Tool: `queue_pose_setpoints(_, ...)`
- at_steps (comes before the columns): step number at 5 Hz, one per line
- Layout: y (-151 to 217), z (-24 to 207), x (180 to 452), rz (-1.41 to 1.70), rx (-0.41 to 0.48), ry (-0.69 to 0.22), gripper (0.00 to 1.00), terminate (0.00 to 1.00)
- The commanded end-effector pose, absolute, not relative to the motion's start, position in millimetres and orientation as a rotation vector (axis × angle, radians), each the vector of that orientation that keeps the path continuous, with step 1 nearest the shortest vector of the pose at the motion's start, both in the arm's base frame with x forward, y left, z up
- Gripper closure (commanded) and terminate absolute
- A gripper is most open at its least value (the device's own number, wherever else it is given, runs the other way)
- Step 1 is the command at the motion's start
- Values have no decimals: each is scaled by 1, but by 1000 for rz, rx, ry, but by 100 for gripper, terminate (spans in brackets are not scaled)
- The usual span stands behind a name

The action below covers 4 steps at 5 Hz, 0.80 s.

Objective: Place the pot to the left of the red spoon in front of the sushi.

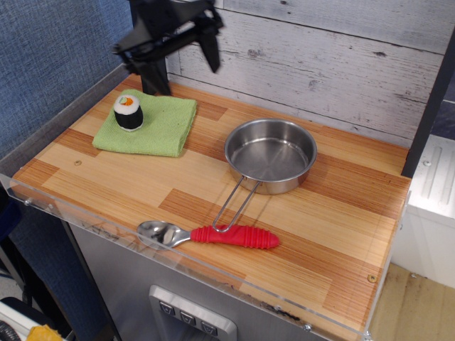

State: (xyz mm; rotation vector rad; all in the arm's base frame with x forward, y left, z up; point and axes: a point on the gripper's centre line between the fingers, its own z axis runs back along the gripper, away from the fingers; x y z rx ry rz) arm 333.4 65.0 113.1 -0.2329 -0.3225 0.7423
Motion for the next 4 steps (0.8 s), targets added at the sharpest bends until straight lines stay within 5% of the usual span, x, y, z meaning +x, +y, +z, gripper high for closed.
queue_pose_setpoints(1,43,98,335,576,-192,-318,0,0)
queue_pose_setpoints(4,37,48,326,524,-114,-237,0,0)
